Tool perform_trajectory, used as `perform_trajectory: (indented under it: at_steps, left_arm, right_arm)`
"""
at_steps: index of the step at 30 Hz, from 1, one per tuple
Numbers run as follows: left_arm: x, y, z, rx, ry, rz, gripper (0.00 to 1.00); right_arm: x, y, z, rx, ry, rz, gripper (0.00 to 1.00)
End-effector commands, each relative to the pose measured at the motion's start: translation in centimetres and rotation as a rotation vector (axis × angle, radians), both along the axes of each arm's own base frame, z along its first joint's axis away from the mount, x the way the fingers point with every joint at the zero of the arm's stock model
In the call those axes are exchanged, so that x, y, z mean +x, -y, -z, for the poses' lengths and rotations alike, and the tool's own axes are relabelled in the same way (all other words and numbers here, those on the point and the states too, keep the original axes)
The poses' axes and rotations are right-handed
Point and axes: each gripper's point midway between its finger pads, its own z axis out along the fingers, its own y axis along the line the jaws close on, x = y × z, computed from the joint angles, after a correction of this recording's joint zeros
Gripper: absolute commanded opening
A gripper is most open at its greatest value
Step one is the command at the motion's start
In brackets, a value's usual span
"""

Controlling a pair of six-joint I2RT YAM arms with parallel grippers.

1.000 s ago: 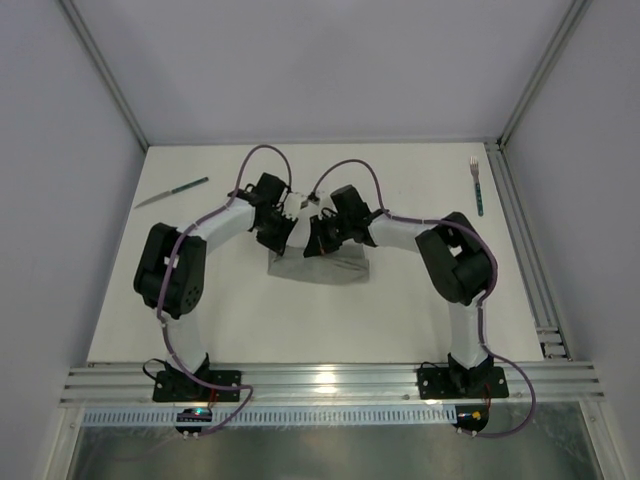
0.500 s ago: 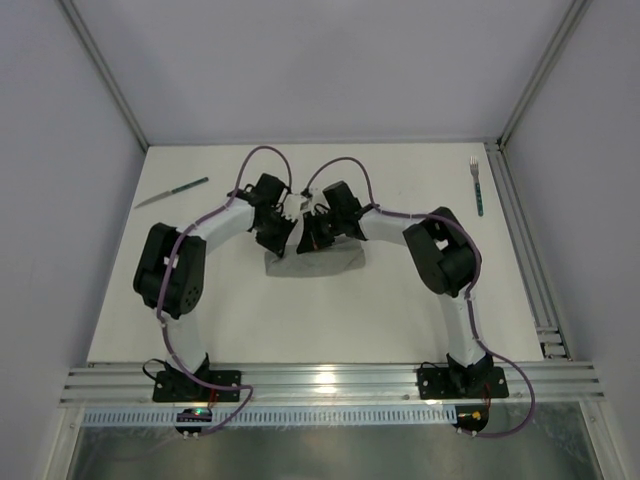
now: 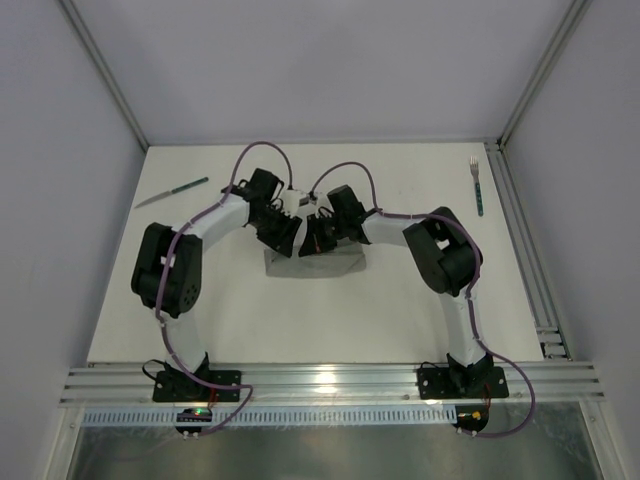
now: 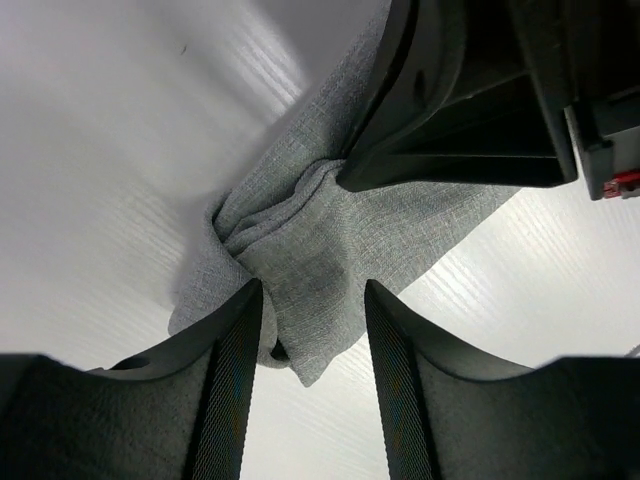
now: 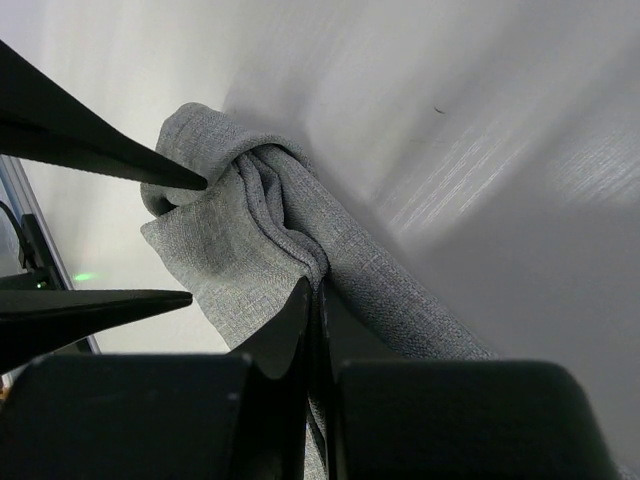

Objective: Fold the napkin into a case and place the utensils inside
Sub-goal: Stuff the 2/3-rectangle-folded napkin into the folded napkin.

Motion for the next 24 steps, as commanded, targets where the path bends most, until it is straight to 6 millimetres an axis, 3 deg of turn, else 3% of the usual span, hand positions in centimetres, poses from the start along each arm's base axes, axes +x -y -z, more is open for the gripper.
perform_trajectory:
  at_steps: [1,6,13,16,17,18,19,22,23,24]
  left_arm:
    - [1.9,1.2,-2.8,-0.051,0.112,0.106,0.48]
    - [1.8,-0.5,0.6,0.068,0.111,0.134,0.49]
    - [2.3,-0.5,2.4,0.127,0.126,0.124,0.43]
    - [2.5,-0.8,2.9,0.143,0.137,0.088,0.22]
    - [2.7,-0.8,2.8,0.142,0.146,0.074,0.10]
    - [2.7,-0.9,2.9,0.148,0.148,0.066,0.05]
    - [2.6,-1.2,3.1,0.158,0.150,0.061,0.00]
    - [2.4,-1.3,3.0,0.158,0.155,0.057,0.00]
    - [2.3,-1.2,2.8,0.152,0.159,0.058,0.00]
    - [2.2,-1.2,2.7,0.149,0.158,0.057,0.00]
  right_arm:
    - [1.0,-0.9,-2.0,0.054,0.044,-0.005,0.04]
    - [1.2,-1.5,-3.7,0.109,0.047,-0.002,0.06]
    - [1.5,-1.8,-3.9,0.132,0.035,0.007,0.08]
    - [1.5,-1.8,-4.4,0.137,0.040,0.010,0.13]
    - [1.6,-1.7,-4.7,0.138,0.046,0.011,0.21]
    - [1.7,-1.5,-5.0,0.142,0.047,0.013,0.24]
    - [1.8,-1.2,-5.3,0.145,0.049,0.018,0.26]
    - [2.6,1.1,-7.4,0.150,0.087,0.039,0.36]
    - [3.5,2.5,-9.2,0.150,0.135,0.073,0.40]
    - [3.1,3.7,-8.8,0.123,0.125,0.088,0.42]
